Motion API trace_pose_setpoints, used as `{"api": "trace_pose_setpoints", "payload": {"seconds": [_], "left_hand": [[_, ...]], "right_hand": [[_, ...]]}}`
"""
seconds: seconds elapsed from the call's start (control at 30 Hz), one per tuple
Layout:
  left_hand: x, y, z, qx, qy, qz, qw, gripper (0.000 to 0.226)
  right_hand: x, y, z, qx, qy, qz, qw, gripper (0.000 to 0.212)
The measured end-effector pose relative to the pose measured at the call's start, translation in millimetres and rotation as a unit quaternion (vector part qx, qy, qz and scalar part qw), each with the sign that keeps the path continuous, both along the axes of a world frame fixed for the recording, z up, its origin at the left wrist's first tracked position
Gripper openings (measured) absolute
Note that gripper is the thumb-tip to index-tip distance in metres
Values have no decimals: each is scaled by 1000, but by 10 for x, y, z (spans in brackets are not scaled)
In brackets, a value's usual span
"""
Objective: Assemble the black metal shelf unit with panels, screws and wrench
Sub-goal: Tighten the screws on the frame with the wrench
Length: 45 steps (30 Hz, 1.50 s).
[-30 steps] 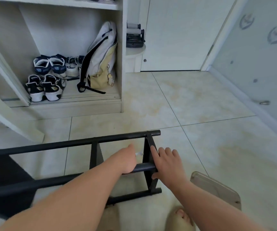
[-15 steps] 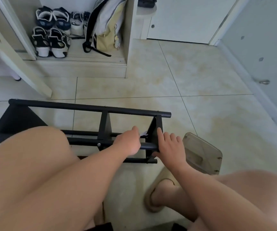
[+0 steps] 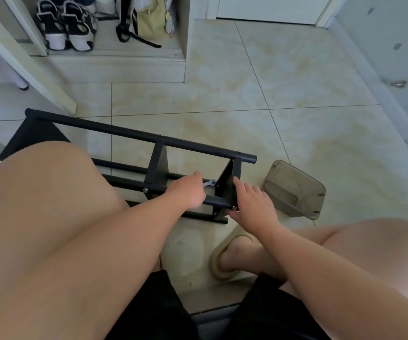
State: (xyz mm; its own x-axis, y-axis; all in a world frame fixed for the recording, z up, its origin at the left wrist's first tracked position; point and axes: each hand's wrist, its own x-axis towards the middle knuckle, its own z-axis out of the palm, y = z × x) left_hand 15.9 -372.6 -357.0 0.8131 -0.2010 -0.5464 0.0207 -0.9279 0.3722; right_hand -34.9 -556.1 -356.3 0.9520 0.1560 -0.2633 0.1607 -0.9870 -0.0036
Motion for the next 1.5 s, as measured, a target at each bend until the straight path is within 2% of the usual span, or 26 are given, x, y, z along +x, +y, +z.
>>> {"api": "trace_pose_setpoints", "payload": {"seconds": [0.13, 0.27, 0.37, 0.53, 0.6, 0.67, 1.0, 1.1, 1.3, 1.4, 1.5], "left_hand": [[22, -2, 1, -4, -2, 0, 1000, 11], [37, -13, -1, 1, 3, -4, 1000, 10], [100, -14, -14, -1, 35, -8, 999, 10], [298, -31, -29, -5, 106, -50, 993, 9], [370, -46, -18, -12, 126, -72, 989, 16], [422, -57, -67, -44, 130, -62, 989, 22], [565, -171, -160, -167, 131, -30, 977, 8], [580, -230, -203, -176, 141, -24, 974, 7], [571, -295, -253, -232, 180, 55, 954, 13], [558, -334, -262, -297, 229, 148, 915, 7], [549, -354, -273, -336, 252, 216, 881, 12]], "right_hand": [[68, -93, 44, -10, -19, 23, 1000, 105], [322, -200, -4, -27, 26, 69, 997, 131], [434, -259, -99, -21, 48, 98, 994, 140], [421, -308, -248, 23, 36, 93, 995, 141], [425, -319, -283, 27, 31, 97, 994, 141], [421, -330, -324, 38, 23, 93, 995, 140], [457, -364, -402, 56, 33, 68, 996, 142], [459, -364, -397, 54, 36, 65, 996, 141], [452, -365, -390, 60, 36, 63, 996, 140], [444, -358, -382, 68, 32, 62, 995, 139], [437, -354, -386, 69, 30, 62, 995, 139]]}}
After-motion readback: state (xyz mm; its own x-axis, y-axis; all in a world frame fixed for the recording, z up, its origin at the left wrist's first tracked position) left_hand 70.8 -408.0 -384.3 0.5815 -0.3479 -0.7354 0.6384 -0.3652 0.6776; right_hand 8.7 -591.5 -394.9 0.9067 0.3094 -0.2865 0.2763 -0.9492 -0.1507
